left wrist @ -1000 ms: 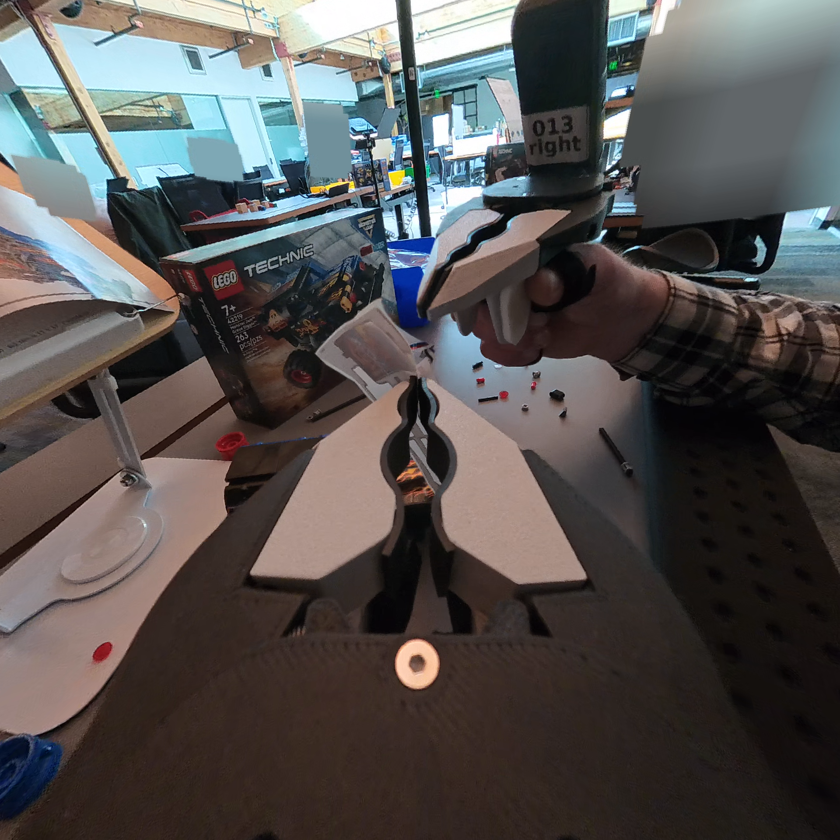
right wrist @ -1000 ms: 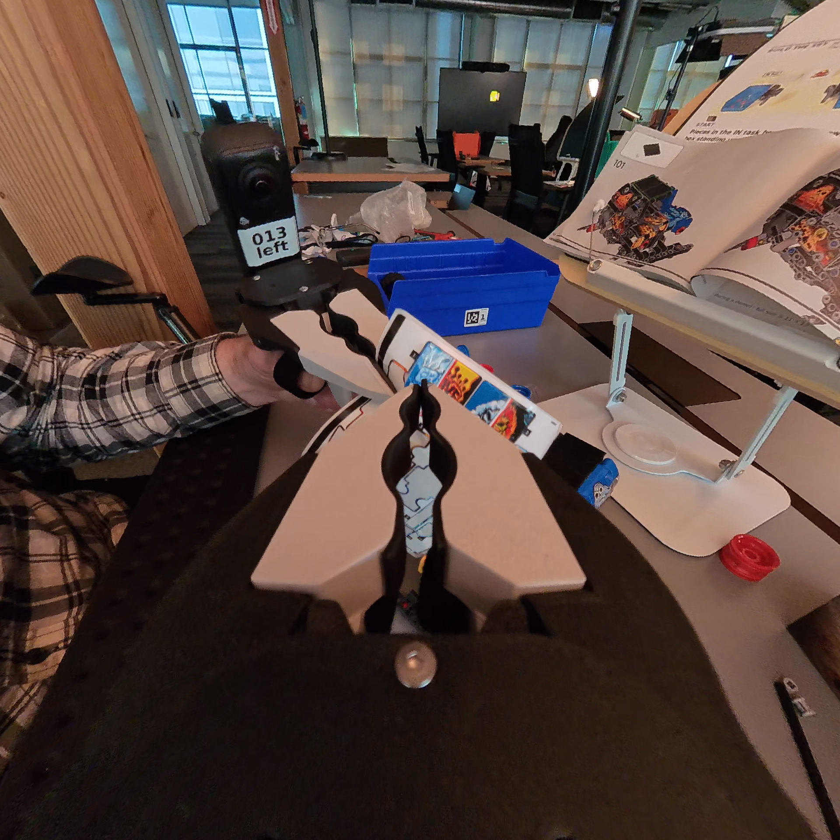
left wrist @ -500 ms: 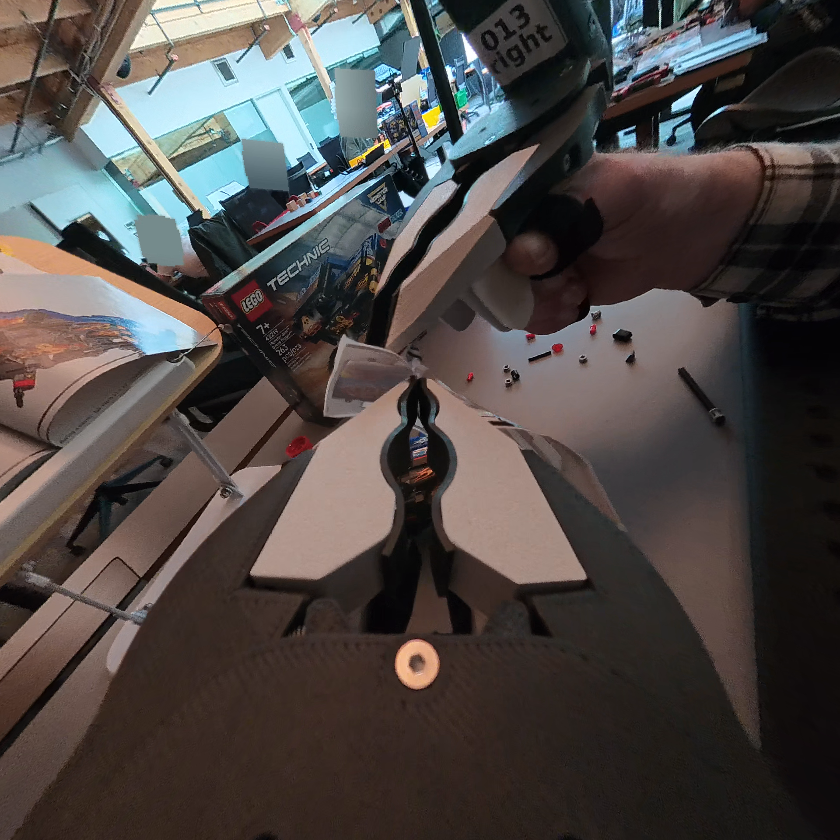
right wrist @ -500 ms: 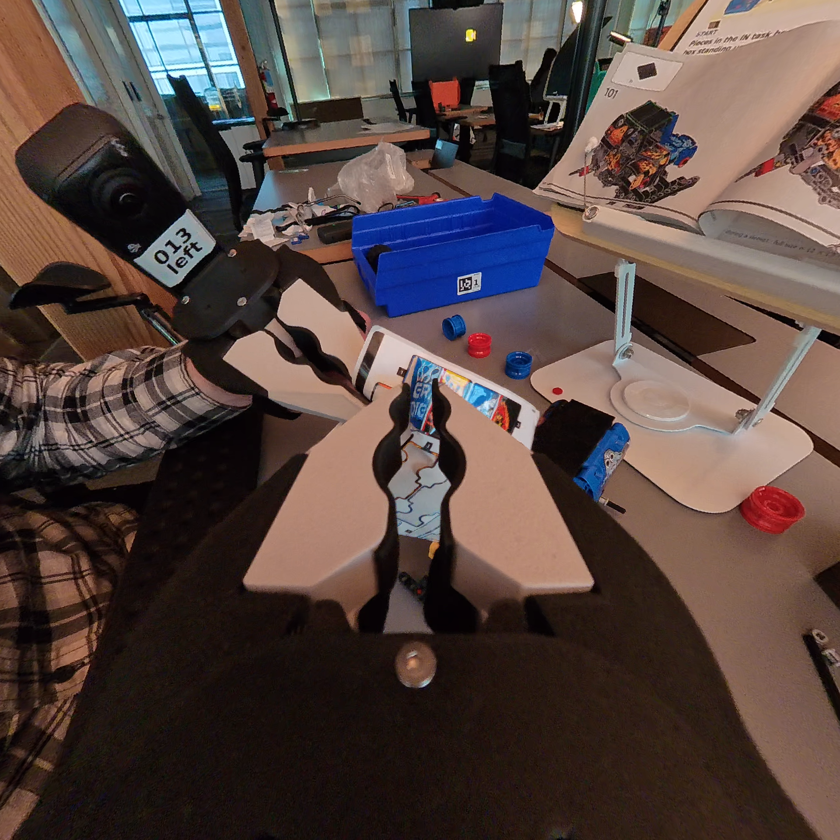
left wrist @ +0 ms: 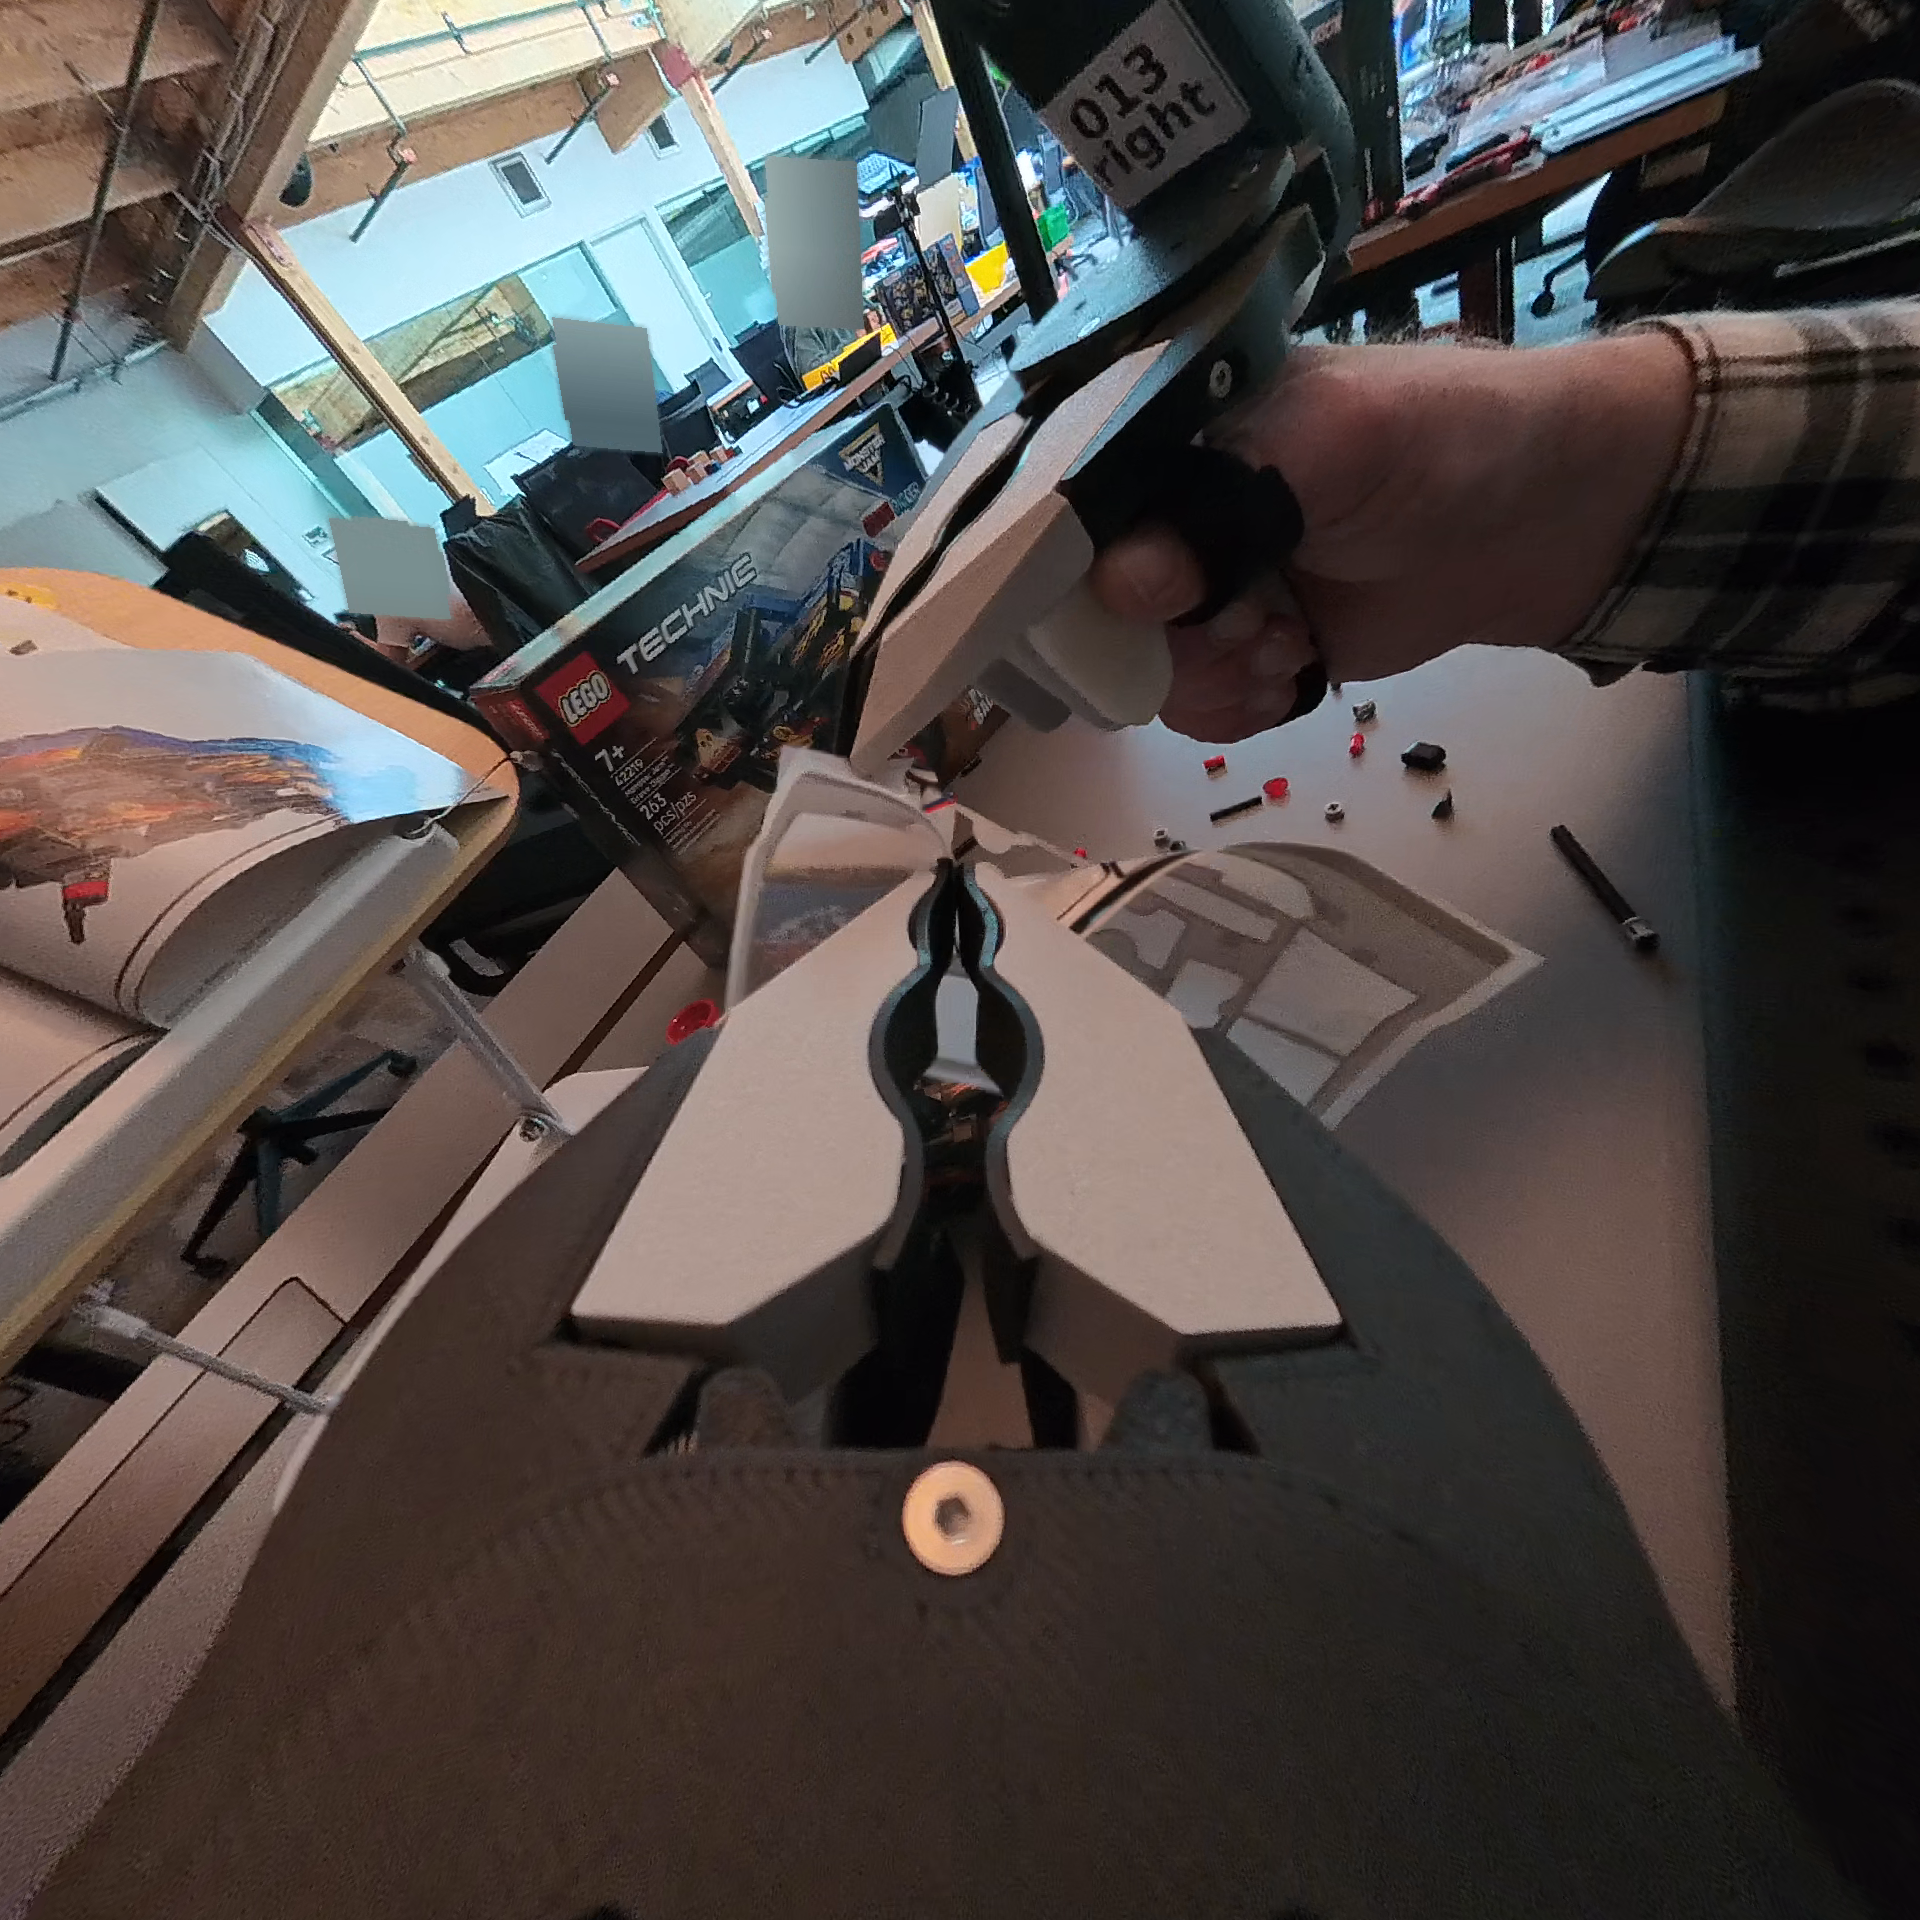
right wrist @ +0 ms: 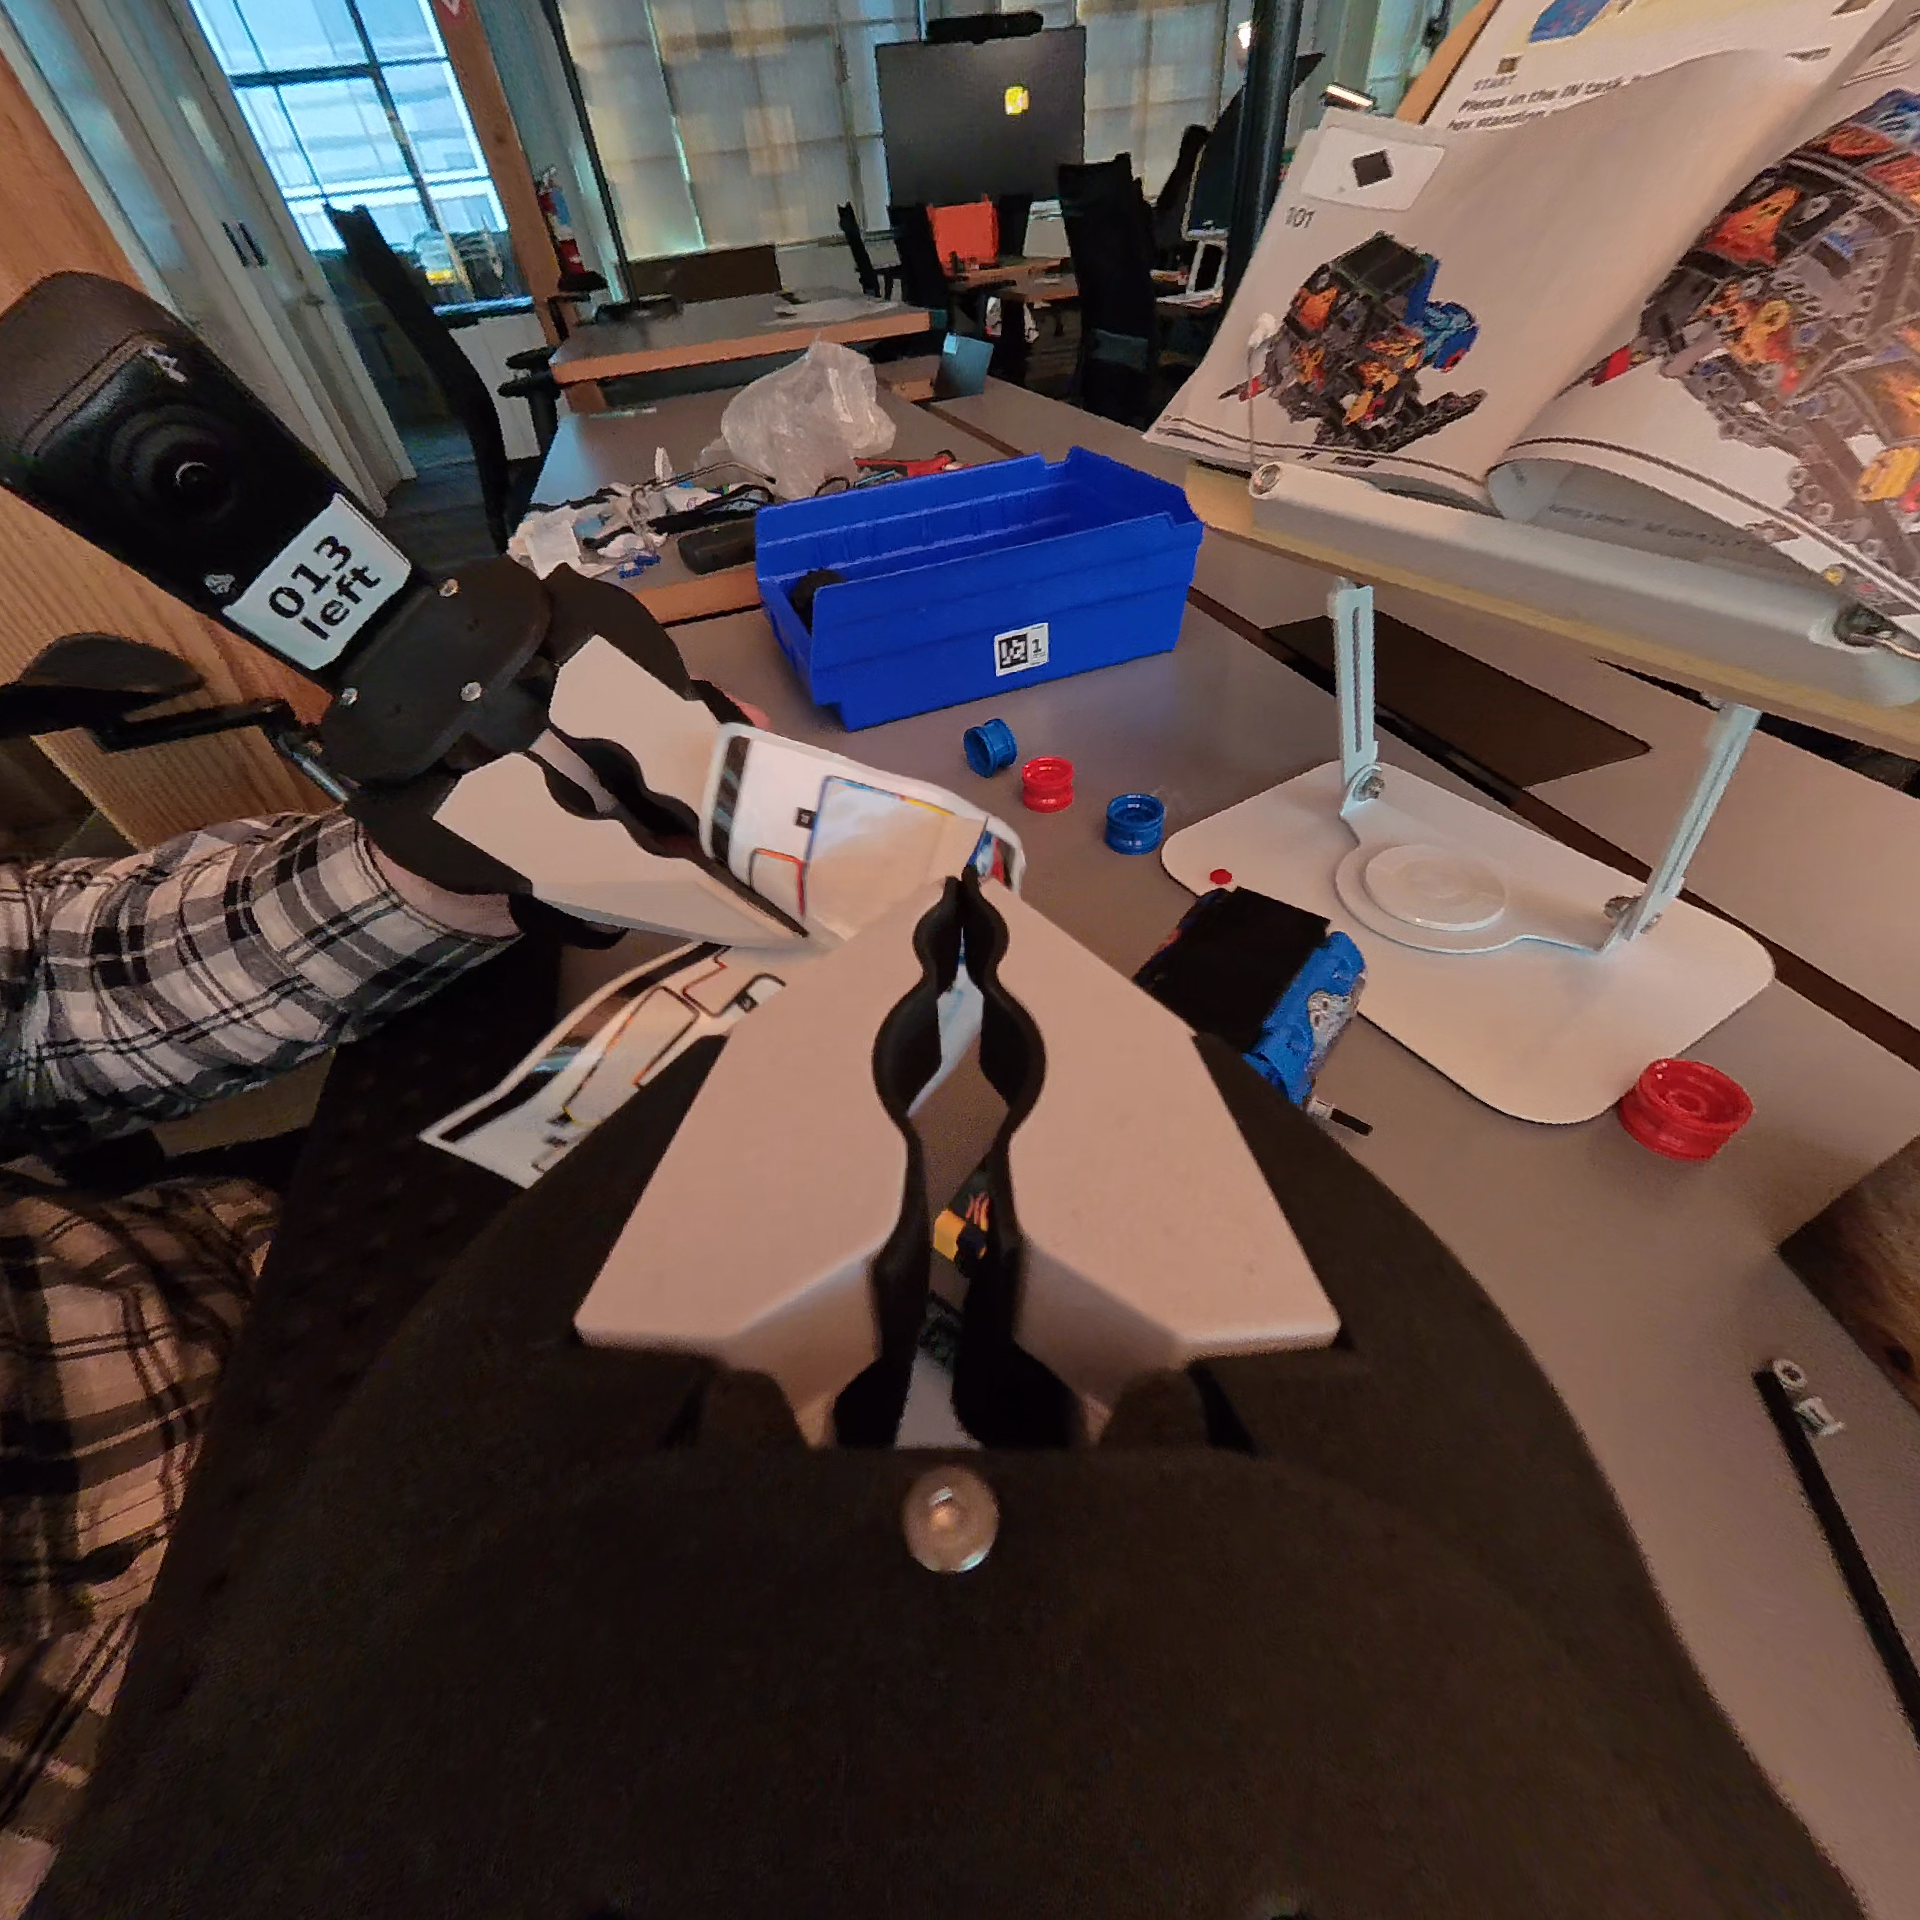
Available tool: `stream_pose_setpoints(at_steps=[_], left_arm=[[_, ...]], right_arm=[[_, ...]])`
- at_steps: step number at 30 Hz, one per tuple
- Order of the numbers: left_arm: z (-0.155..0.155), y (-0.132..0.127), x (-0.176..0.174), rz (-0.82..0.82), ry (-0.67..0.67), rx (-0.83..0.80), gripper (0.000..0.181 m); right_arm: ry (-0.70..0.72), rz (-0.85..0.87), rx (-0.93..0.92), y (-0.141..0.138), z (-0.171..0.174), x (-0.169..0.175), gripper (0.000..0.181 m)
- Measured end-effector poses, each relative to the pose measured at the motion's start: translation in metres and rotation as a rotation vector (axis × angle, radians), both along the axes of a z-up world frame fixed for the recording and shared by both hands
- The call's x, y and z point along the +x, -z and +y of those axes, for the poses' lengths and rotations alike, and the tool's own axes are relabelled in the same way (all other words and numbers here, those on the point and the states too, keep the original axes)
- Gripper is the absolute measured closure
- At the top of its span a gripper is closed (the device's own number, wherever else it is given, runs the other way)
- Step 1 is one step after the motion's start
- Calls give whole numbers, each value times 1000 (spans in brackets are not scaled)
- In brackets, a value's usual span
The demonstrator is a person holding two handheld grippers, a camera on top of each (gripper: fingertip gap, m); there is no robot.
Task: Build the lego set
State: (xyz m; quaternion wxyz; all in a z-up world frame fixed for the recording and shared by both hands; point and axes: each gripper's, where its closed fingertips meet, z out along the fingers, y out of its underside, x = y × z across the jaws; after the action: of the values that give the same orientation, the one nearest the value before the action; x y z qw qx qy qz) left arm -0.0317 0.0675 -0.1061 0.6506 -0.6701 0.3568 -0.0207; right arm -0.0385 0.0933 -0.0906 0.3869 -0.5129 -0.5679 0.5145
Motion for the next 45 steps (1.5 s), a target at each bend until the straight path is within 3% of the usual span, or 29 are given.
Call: stream_pose_setpoints(at_steps=[14, 21, 29, 36, 39, 45], left_arm=[[-9, -17, -17, -221, 26, -8, 181], [-10, -27, -26, -259, -5, 37, 181], [-9, -29, -24, -110, -116, 130, 181], [-17, -29, 11, 96, -150, 238, 181], [-21, -20, 27, 191, -132, 222, 181], [-25, -14, 7, -105, -91, 31, 181]], right_arm=[[20, 72, -68, -9, 11, 4, 181], [68, 54, -6, -6, 11, -1, 181], [133, 87, -19, -11, 20, 2, 181], [252, 87, 23, -10, 35, 3, 181], [237, 132, -16, -15, 39, 9, 181], [93, 225, -98, -27, 27, 11, 181]])
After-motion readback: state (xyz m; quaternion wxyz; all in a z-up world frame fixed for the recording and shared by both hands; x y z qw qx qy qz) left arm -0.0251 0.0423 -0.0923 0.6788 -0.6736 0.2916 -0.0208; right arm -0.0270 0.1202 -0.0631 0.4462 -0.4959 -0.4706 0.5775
